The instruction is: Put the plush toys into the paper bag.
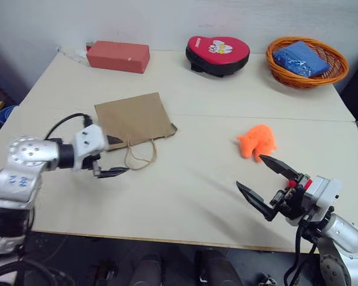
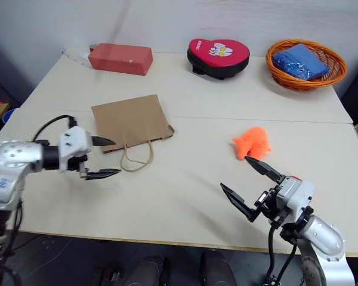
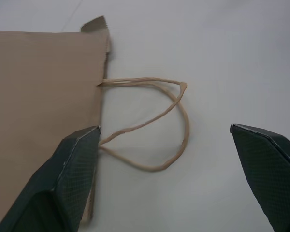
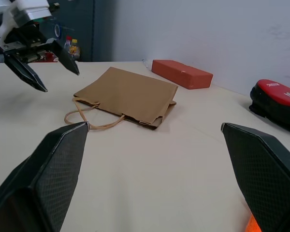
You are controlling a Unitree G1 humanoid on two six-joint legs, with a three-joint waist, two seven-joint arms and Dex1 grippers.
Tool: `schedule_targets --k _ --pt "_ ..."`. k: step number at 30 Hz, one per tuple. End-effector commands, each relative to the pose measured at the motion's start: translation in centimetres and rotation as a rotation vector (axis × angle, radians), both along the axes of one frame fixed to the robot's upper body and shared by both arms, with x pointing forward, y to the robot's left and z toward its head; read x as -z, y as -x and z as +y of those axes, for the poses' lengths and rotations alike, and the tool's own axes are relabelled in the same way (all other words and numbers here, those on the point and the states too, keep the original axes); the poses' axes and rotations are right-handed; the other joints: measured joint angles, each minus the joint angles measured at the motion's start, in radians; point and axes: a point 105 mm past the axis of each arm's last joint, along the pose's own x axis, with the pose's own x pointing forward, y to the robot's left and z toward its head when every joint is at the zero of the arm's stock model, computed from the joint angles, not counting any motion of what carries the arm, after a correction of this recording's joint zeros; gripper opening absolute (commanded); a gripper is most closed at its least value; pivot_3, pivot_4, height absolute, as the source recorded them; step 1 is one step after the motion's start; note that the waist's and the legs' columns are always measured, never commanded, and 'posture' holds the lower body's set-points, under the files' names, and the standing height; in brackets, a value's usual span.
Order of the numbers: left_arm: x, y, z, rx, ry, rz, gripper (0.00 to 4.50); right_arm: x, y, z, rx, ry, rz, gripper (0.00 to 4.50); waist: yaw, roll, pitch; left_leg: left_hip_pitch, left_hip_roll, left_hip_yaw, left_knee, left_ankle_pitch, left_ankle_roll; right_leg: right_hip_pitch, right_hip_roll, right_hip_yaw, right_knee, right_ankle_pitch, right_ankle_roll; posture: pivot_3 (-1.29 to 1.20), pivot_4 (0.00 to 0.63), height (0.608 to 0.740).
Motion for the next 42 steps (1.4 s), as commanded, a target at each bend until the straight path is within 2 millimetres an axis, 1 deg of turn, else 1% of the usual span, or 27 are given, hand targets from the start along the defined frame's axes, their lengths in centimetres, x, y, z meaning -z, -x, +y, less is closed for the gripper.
schedule_targets --k 1,4,5,8,13,17,20,21,22,23,24,25,26,28,29,31,33,37,40,42 --pt "0.7 -1.1 -1.3 0.076 -0.057 -0.006 4.5 -0.9 0.1 0.5 0.0 -0.002 -0.041 4.47 0.0 0.0 0.0 -0.001 0.0 0.0 0.001 0.0 0.0 -0.001 0.0 0.0 0.002 0.0 0.0 0.0 0.15 0.74" --pt "2.0 -2.1 -2.0 0.133 -0.136 -0.01 4.5 -1.0 -0.1 0.6 0.015 0.001 -0.045 4.47 0.001 0.0 0.0 -0.004 0.0 0.001 0.003 0.001 -0.001 -0.006 0.0 0.001 0.005 0.0 0.0 0.0 0.15 0.74" --pt "2.0 -2.7 -2.4 0.139 -0.144 -0.034 4.5 -1.1 -0.2 0.5 0.023 0.004 -0.046 4.47 0.002 0.0 0.0 -0.005 0.0 0.002 0.003 0.001 -0.001 -0.007 0.0 0.001 0.005 0.0 0.0 0.0 0.15 0.74" --pt "1.4 -3.7 -3.5 0.154 -0.072 -0.061 3.87 -1.1 -0.2 0.4 0.045 0.008 -0.045 4.5 0.003 -0.001 0.0 -0.005 0.0 0.002 0.004 0.001 -0.001 -0.008 0.0 0.001 0.005 0.0 0.0 0.0 0.15 0.74" --pt "1.0 -3.7 -3.5 0.188 -0.046 -0.059 2.3 -0.5 0.3 0.0 0.068 0.013 -0.021 4.5 0.0 -0.001 0.0 -0.007 0.0 0.001 0.005 0.001 -0.001 -0.008 0.0 0.001 0.007 0.0 0.0 0.0 0.15 0.74" --pt "0.8 -4.1 -2.8 0.167 -0.039 -0.054 0.99 0.5 0.6 -0.5 0.084 0.026 0.012 4.5 0.003 -0.001 0.0 -0.007 0.0 0.001 0.007 0.001 -0.002 -0.008 0.0 0.001 0.006 0.0 0.0 0.0 0.15 0.74" --pt "0.5 -4.6 -3.1 0.169 -0.031 -0.071 0.02 1.4 0.7 -1.0 0.097 0.043 0.037 4.5 0.003 -0.001 0.0 -0.007 0.0 0.001 0.01 0.001 -0.002 -0.008 0.0 0.001 0.007 0.0 0.0 0.0 0.15 0.74" --pt "0.1 -4.4 -3.8 0.198 -0.018 -0.081 0.02 1.7 0.9 -0.9 0.081 0.054 0.056 4.5 0.003 -0.001 0.0 -0.007 0.0 0.001 0.01 0.001 -0.001 -0.008 0.0 0.001 0.007 0.0 0.0 0.0 0.15 0.74" --pt "-0.8 -4.1 -4.9 0.239 0.022 -0.095 0.02 2.2 1.1 -0.9 0.064 0.066 0.087 4.5 0.004 -0.001 0.0 -0.007 0.0 0.001 0.01 0.001 -0.001 -0.008 0.0 0.001 0.007 0.0 0.0 0.0 0.15 0.74" --pt "-2.4 -3.6 -6.6 0.293 0.091 -0.108 0.02 2.6 1.3 -1.2 0.064 0.071 0.119 4.5 0.006 -0.001 0.0 -0.007 0.0 0.001 0.011 0.001 -0.001 -0.008 0.0 0.001 0.007 0.0 0.0 0.0 0.15 0.74" --pt "-3.9 -2.8 -8.2 0.359 0.151 -0.116 0.02 2.8 1.5 -1.5 0.065 0.072 0.136 4.5 0.01 -0.001 0.0 -0.009 0.0 0.0 0.012 0.001 -0.001 -0.008 0.0 0.0 0.007 0.0 0.0 0.0 0.15 0.74" --pt "-4.9 -2.1 -9.2 0.402 0.188 -0.116 0.02 2.8 1.6 -1.7 0.068 0.072 0.143 4.5 0.013 -0.001 0.0 -0.012 0.0 -0.001 0.015 0.001 0.0 -0.009 0.0 -0.001 0.007 0.0 0.0 0.0 0.15 0.74" --pt "-6.1 -1.2 -10.5 0.463 0.216 -0.123 0.02 2.8 1.7 -2.1 0.07 0.08 0.15 4.5 0.015 -0.001 0.0 -0.016 0.0 -0.003 0.017 0.001 0.0 -0.01 0.0 -0.002 0.008 0.001 0.001 0.0 0.15 0.74" --pt "-7.3 0.3 -12.3 0.541 0.238 -0.111 0.02 2.8 1.9 -2.5 0.062 0.09 0.158 4.5 0.016 -0.002 0.0 -0.017 0.0 -0.003 0.018 0.001 0.0 -0.01 0.0 -0.001 0.008 0.001 0.002 0.0 0.15 0.74" --pt "-7.4 0.7 -13.0 0.56 0.238 -0.097 0.0 2.7 2.0 -2.6 0.055 0.094 0.159 4.31 0.016 -0.002 0.0 -0.017 0.0 -0.003 0.018 0.001 0.0 -0.01 0.0 -0.001 0.008 0.001 0.003 0.0 0.15 0.74" --pt "-7.2 1.0 -13.9 0.563 0.228 -0.081 0.0 2.2 1.7 -2.6 0.053 0.067 0.155 3.89 0.01 -0.001 -0.001 -0.015 0.0 -0.002 0.018 0.001 0.0 -0.009 0.0 -0.001 0.007 0.001 0.003 0.0 0.15 0.74" --pt "-7.0 0.9 -14.5 0.549 0.237 -0.075 0.0 1.8 1.1 -1.9 0.031 0.06 0.156 3.19 0.001 -0.001 -0.001 -0.013 0.0 -0.002 0.017 0.001 0.0 -0.009 0.001 0.0 0.007 0.001 0.003 0.0 0.15 0.74" --pt "-6.7 1.0 -15.1 0.531 0.28 -0.06 0.0 2.0 -0.4 0.5 -0.023 0.108 0.188 1.8 -0.004 -0.001 -0.001 -0.012 0.0 -0.001 0.018 0.001 -0.001 -0.009 0.002 0.001 0.01 0.001 0.002 0.0 0.15 0.74" --pt "-7.1 1.1 -15.3 0.516 0.332 -0.047 0.0 2.0 -1.4 1.6 -0.03 0.123 0.185 0.8 0.003 -0.001 -0.001 -0.013 0.0 -0.002 0.018 0.002 -0.001 -0.011 0.002 0.001 0.01 0.001 0.002 0.0 0.15 0.74" --pt "-7.6 1.2 -15.5 0.508 0.376 -0.035 0.0 2.5 -2.3 2.7 -0.049 0.168 0.18 0.03 0.004 -0.001 -0.001 -0.015 0.0 -0.002 0.018 0.002 -0.001 -0.011 0.001 0.001 0.009 0.001 0.002 0.0 0.15 0.74"
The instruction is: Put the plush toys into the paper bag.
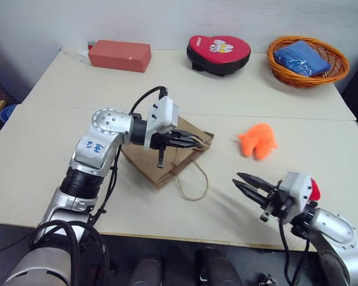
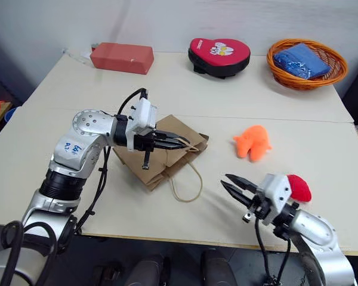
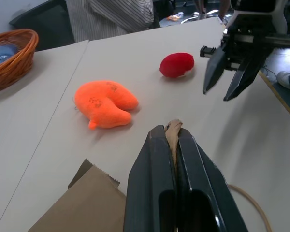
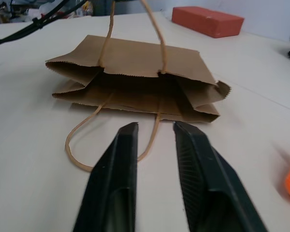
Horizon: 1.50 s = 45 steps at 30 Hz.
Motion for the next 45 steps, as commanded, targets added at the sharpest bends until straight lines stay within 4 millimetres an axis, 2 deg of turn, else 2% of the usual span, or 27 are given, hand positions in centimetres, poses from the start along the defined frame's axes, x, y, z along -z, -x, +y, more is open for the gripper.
schedule_targets --k 1,6,10,15,20,24,27,30,36,41,45 --pt "-2.0 0.6 -0.2 0.006 0.098 -0.004 0.0 0.3 -1.1 1.9 -0.032 0.054 -0.02 0.01 0.0 0.0 0.0 0.0 0.0 0.0 0.0 0.0 0.0 0.0 0.0 0.0 -0.001 0.0 0.0 0.0 0.15 0.74" --pt "-3.5 0.6 -0.4 -0.018 0.169 0.063 0.0 0.4 -5.1 4.3 0.014 0.049 -0.052 0.01 -0.002 0.0 0.0 0.0 0.0 0.0 0.001 0.0 0.0 -0.001 0.0 0.0 -0.001 0.0 0.0 0.0 0.15 0.74" --pt "-3.3 0.4 0.0 -0.031 0.141 0.075 0.0 0.7 -7.8 6.2 0.019 0.045 -0.073 0.01 -0.005 0.0 0.0 0.0 0.0 0.0 0.0 0.0 -0.001 -0.002 0.0 0.0 0.0 0.0 0.0 0.0 0.15 0.74" --pt "-3.9 0.6 -0.1 -0.021 0.154 0.071 0.0 1.1 -8.7 8.8 -0.059 0.031 -0.047 0.01 -0.006 0.0 0.0 -0.001 0.0 0.0 0.0 0.001 -0.002 -0.002 0.0 0.0 0.002 0.0 0.0 0.0 0.15 0.74" --pt "-4.2 0.7 -0.1 -0.023 0.176 0.076 0.0 0.9 -10.0 10.2 -0.068 0.014 -0.049 0.01 -0.007 0.0 0.0 -0.001 0.0 0.0 0.001 0.001 -0.002 -0.002 0.0 -0.001 0.004 0.0 0.0 0.0 0.15 0.74" --pt "-4.9 0.8 0.0 -0.03 0.219 0.093 0.0 2.5 -10.4 10.8 -0.09 0.056 0.018 0.01 -0.014 0.0 0.0 -0.001 0.0 0.0 0.001 0.001 -0.002 -0.002 0.0 -0.001 0.005 0.0 0.0 0.0 0.15 0.74" --pt "-6.1 0.9 0.2 -0.023 0.282 0.106 0.0 4.5 -10.6 10.8 -0.086 0.091 0.072 0.01 -0.021 0.0 0.0 -0.001 0.0 0.0 0.0 0.001 -0.002 -0.002 0.0 -0.001 0.006 0.0 0.0 0.0 0.15 0.74" --pt "-6.9 1.2 0.4 -0.011 0.311 0.116 0.0 5.1 -10.7 10.8 -0.091 0.112 0.09 0.01 -0.028 0.0 0.0 -0.001 0.0 0.0 0.001 0.001 -0.002 -0.002 -0.001 -0.001 0.007 0.0 0.0 0.0 0.15 0.74" --pt "-9.1 0.8 2.6 -0.055 0.402 0.096 0.0 6.4 -10.6 10.0 -0.084 0.145 0.147 0.01 -0.029 0.0 0.0 0.0 0.0 0.0 0.001 0.001 -0.003 -0.002 -0.001 -0.001 0.008 0.0 0.0 0.0 0.15 0.74" --pt "-9.5 -0.1 4.3 -0.132 0.416 0.082 0.0 6.3 -10.2 9.7 -0.104 0.137 0.154 0.01 -0.027 -0.001 -0.001 0.0 -0.001 -0.001 0.001 0.001 -0.003 -0.002 -0.001 -0.001 0.007 0.0 0.0 0.0 0.15 0.74" --pt "-9.4 -0.4 4.7 -0.152 0.435 0.096 0.0 5.7 -9.8 9.7 -0.128 0.12 0.14 0.01 -0.026 -0.001 -0.001 0.0 -0.001 -0.001 0.001 0.001 -0.003 -0.002 -0.001 -0.002 0.007 0.0 0.0 0.0 0.15 0.74"
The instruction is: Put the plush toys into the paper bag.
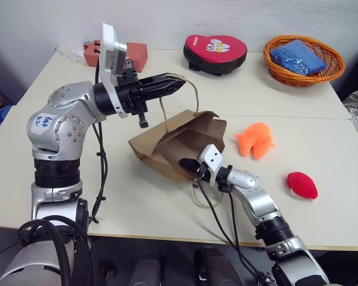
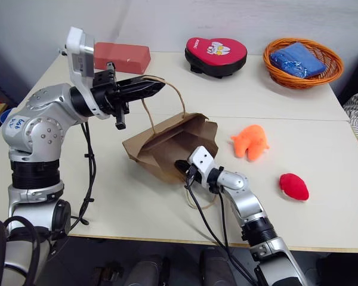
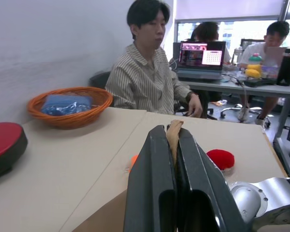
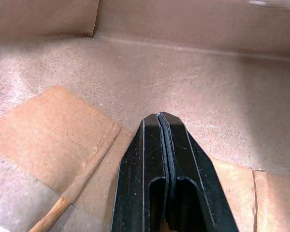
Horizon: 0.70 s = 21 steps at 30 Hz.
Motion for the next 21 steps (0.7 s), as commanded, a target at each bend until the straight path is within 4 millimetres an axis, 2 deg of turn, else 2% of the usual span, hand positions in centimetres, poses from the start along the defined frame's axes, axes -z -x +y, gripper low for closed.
schedule_targets --k 1,3,5,6,9,11,12,15,17,20,21 --pt "-0.8 0.2 0.3 -0.008 0.036 -0.032 0.0 0.6 0.6 -0.5 -0.014 -0.005 0.031 0.01 -0.001 0.0 0.0 0.0 0.0 0.0 0.0 0.0 0.0 0.0 0.0 0.0 0.0 0.0 0.0 0.0 0.15 0.74" --pt "-0.5 0.2 0.1 -0.006 0.035 -0.024 0.0 -0.4 0.8 -0.4 -0.04 -0.044 0.001 0.01 -0.002 0.0 0.0 0.0 0.0 0.0 0.0 0.0 0.0 0.0 0.0 0.0 0.0 0.0 0.0 0.0 0.15 0.74" --pt "0.1 0.3 -0.4 0.007 0.025 -0.018 0.0 -2.3 1.0 -0.7 -0.043 -0.115 -0.043 0.01 -0.003 0.0 0.0 0.0 0.0 0.0 0.0 0.0 0.0 0.0 0.0 0.0 0.0 0.0 0.0 0.0 0.15 0.74" --pt "0.3 0.4 -0.6 0.012 0.019 -0.016 0.0 -2.9 1.3 -0.8 -0.064 -0.13 -0.049 0.17 -0.003 0.0 0.0 0.0 0.0 0.0 0.0 0.0 0.0 0.0 0.0 0.0 0.0 0.0 0.0 0.0 0.15 0.74" --pt "0.8 0.4 -0.9 0.02 0.004 -0.015 0.0 -4.8 2.4 -2.1 -0.106 -0.141 -0.102 0.83 -0.001 0.0 0.0 -0.001 0.0 0.0 0.0 0.0 0.0 0.0 0.0 0.0 0.0 0.0 0.0 0.0 0.15 0.74" --pt "1.0 0.3 -1.1 0.023 -0.003 -0.015 0.0 -6.3 3.6 -3.6 -0.137 -0.176 -0.113 1.65 0.0 0.0 0.0 -0.001 0.0 0.0 0.0 0.0 0.0 0.0 0.0 0.0 -0.001 0.0 0.0 0.0 0.15 0.74" --pt "1.1 0.3 -1.1 0.025 -0.005 -0.015 0.0 -7.0 4.3 -4.3 -0.155 -0.195 -0.11 1.91 0.001 0.0 0.0 -0.001 0.0 0.0 0.0 0.0 0.0 0.0 0.0 0.0 -0.001 0.0 0.0 0.0 0.15 0.74" --pt "1.3 0.3 -1.4 0.031 -0.005 -0.016 0.0 -8.7 5.9 -7.0 -0.169 -0.268 -0.079 2.95 0.003 0.0 0.0 -0.001 0.0 0.0 -0.001 0.0 0.0 0.0 0.0 0.0 -0.002 0.0 0.0 0.0 0.15 0.74" --pt "1.3 0.4 -1.5 0.038 -0.003 -0.016 0.0 -9.6 6.2 -9.7 -0.106 -0.306 -0.033 3.61 0.005 0.0 0.0 -0.001 0.0 0.0 -0.001 0.0 0.0 0.0 0.0 0.0 -0.003 0.0 0.0 0.0 0.15 0.74" --pt "1.6 0.6 -1.9 0.05 0.002 -0.014 0.0 -9.8 4.6 -14.8 0.112 -0.273 0.014 4.47 0.005 -0.001 0.0 -0.001 0.0 0.001 -0.001 0.0 0.0 0.001 0.0 0.0 -0.006 0.0 0.0 0.0 0.15 0.74" --pt "1.6 0.7 -1.9 0.052 0.002 -0.013 0.0 -9.6 3.8 -16.2 0.183 -0.226 0.026 4.47 0.004 -0.001 0.0 0.0 0.0 0.001 -0.001 0.0 0.0 0.001 0.0 0.001 -0.007 0.0 0.0 0.0 0.15 0.74"
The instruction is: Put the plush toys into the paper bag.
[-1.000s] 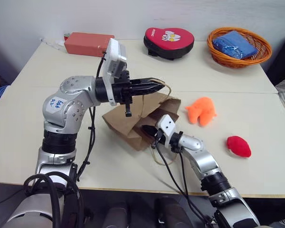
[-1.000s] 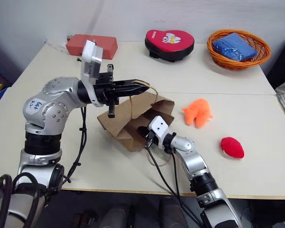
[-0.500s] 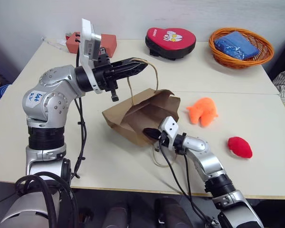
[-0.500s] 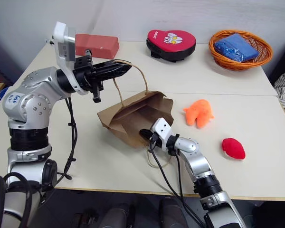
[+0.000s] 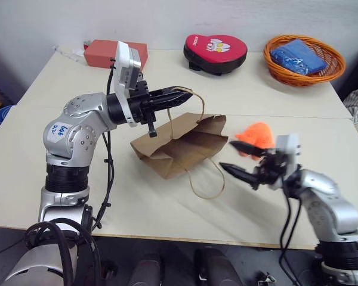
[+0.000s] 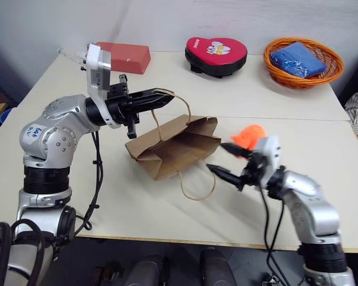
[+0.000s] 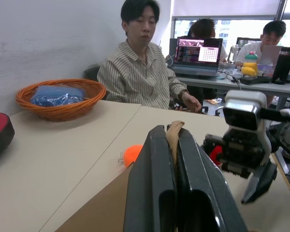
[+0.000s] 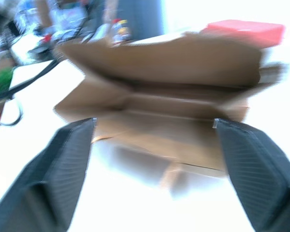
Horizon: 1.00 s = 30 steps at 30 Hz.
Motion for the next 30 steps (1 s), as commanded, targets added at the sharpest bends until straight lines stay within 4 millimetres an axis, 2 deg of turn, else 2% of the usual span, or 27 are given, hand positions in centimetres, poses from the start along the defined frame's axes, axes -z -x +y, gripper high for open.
schedule_targets --k 1,3,5,10,15,18,20,23,24,26,28,30 --pt "-0.4 0.7 -0.3 0.02 0.007 -0.044 0.0 -0.4 -2.5 -5.2 0.255 0.096 0.047 4.47 -0.001 0.0 0.0 0.0 0.0 0.0 0.0 0.0 0.0 0.0 0.0 0.0 0.0 0.0 0.0 0.0 0.15 0.74" --pt "-0.3 0.8 -0.5 0.027 0.008 -0.041 0.0 0.4 -4.9 -7.9 0.427 0.167 0.119 4.47 -0.008 0.0 0.0 0.001 0.0 0.001 0.0 0.0 0.0 0.0 0.0 0.0 0.0 0.0 0.0 0.0 0.15 0.74" --pt "-0.2 0.9 -0.7 0.033 0.008 -0.038 0.0 1.1 -6.5 -9.1 0.478 0.224 0.166 4.47 -0.008 0.0 0.0 0.001 0.0 0.003 0.0 0.0 0.0 -0.001 0.0 0.002 0.002 0.0 0.0 0.0 0.15 0.74" --pt "0.0 1.0 -1.2 0.048 -0.003 -0.038 0.0 3.1 -10.0 -8.8 0.481 0.25 0.283 4.47 -0.009 0.0 0.0 0.001 0.001 0.003 -0.001 0.0 0.0 -0.002 0.001 0.002 0.004 0.0 0.0 0.0 0.15 0.74" --pt "-0.2 1.0 -1.4 0.05 -0.003 -0.044 0.0 2.7 -11.2 -8.4 0.459 0.204 0.294 2.87 -0.004 0.0 0.0 -0.001 0.001 0.003 0.0 0.0 0.0 -0.002 0.001 0.001 0.005 0.0 0.0 0.0 0.15 0.74" --pt "-0.2 0.9 -1.4 0.045 -0.002 -0.046 0.0 2.1 -10.3 -8.5 0.407 0.179 0.29 1.71 0.002 0.0 0.0 -0.002 0.001 0.002 0.001 0.0 0.0 -0.002 0.0 0.0 0.004 0.0 0.0 0.0 0.15 0.74" --pt "-0.1 0.7 -1.3 0.033 -0.003 -0.047 0.0 0.3 -8.5 -8.1 0.297 0.152 0.223 1.12 0.01 0.0 0.0 -0.002 0.001 0.001 0.001 0.0 0.0 -0.002 0.0 0.0 0.004 0.0 0.0 0.0 0.15 0.74" --pt "-0.2 0.6 -1.1 0.026 -0.003 -0.048 0.0 -1.9 -5.3 -7.2 0.146 0.119 0.212 0.22 0.019 0.001 0.0 -0.003 0.001 0.001 0.0 0.0 0.0 -0.002 0.0 -0.001 0.003 0.0 0.0 0.0 0.15 0.74" --pt "-0.2 0.6 -1.1 0.024 -0.003 -0.048 0.0 -2.4 -4.5 -6.9 0.112 0.115 0.225 0.06 0.019 0.001 0.001 -0.003 0.001 0.001 0.0 0.0 0.0 -0.002 0.0 -0.001 0.003 0.0 0.0 0.0 0.15 0.74" --pt "-0.2 0.5 -1.0 0.022 -0.002 -0.048 0.0 -3.4 -2.9 -5.8 0.038 0.099 0.257 0.04 0.019 0.001 0.001 -0.003 0.001 0.001 0.0 0.0 0.0 -0.002 0.0 0.0 0.003 0.0 0.0 0.0 0.15 0.74" --pt "-0.2 0.5 -1.1 0.023 -0.001 -0.049 0.0 -4.1 -0.7 -3.1 -0.09 0.134 0.306 0.04 0.017 0.001 0.001 -0.002 0.001 0.001 0.0 0.0 0.0 -0.001 0.0 0.0 -0.001 0.0 0.0 0.0 0.15 0.74" --pt "-0.3 0.5 -1.1 0.025 0.001 -0.049 0.0 -3.8 0.6 -0.8 -0.175 0.176 0.345 0.04 0.015 0.001 0.001 -0.002 0.001 0.001 0.0 0.0 0.0 -0.001 0.001 0.0 -0.001 0.0 0.0 0.0 0.15 0.74"
